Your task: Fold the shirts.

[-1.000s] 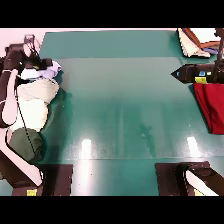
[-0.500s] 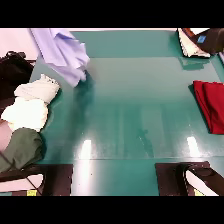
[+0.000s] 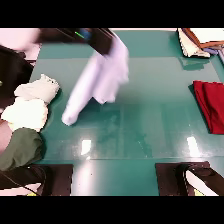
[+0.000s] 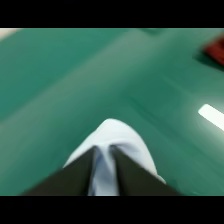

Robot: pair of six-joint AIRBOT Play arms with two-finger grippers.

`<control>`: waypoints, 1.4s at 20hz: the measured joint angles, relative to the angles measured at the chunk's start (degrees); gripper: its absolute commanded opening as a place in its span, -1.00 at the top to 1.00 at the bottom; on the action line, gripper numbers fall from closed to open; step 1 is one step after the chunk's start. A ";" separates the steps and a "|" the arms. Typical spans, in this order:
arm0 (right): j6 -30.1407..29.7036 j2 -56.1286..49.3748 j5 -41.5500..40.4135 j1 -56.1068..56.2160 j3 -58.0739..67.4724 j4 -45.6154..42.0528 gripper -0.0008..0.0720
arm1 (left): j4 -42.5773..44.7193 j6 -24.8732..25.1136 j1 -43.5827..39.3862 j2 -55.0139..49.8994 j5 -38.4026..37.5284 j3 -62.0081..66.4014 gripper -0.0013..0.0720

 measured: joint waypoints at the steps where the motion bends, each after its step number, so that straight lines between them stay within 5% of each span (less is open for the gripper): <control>1: 0.00 0.00 0.44 0.00 0.26 0.00 0.93 | -1.70 0.55 -1.62 -1.38 0.31 -0.39 -0.39; 4: 0.00 0.00 1.81 0.00 0.74 -0.02 0.93 | -3.54 0.44 -0.96 -3.28 0.33 -0.85 -0.39; 9: 0.00 0.00 3.32 0.02 0.96 -0.02 0.93 | -5.49 -5.35 15.30 -3.98 -5.79 -3.50 -0.39; 16: 0.00 -0.02 3.76 0.02 0.87 -0.02 0.93 | -14.91 -5.70 36.15 -4.24 -7.98 -29.57 -0.39; 22: 0.00 -0.02 3.91 0.02 0.87 -0.02 0.93 | -22.23 -2.34 39.69 -4.24 0.31 -48.13 -0.39; 28: 0.00 -0.02 4.00 0.02 0.87 -0.02 0.93 | -28.87 2.03 37.13 -5.44 4.22 -52.22 -0.39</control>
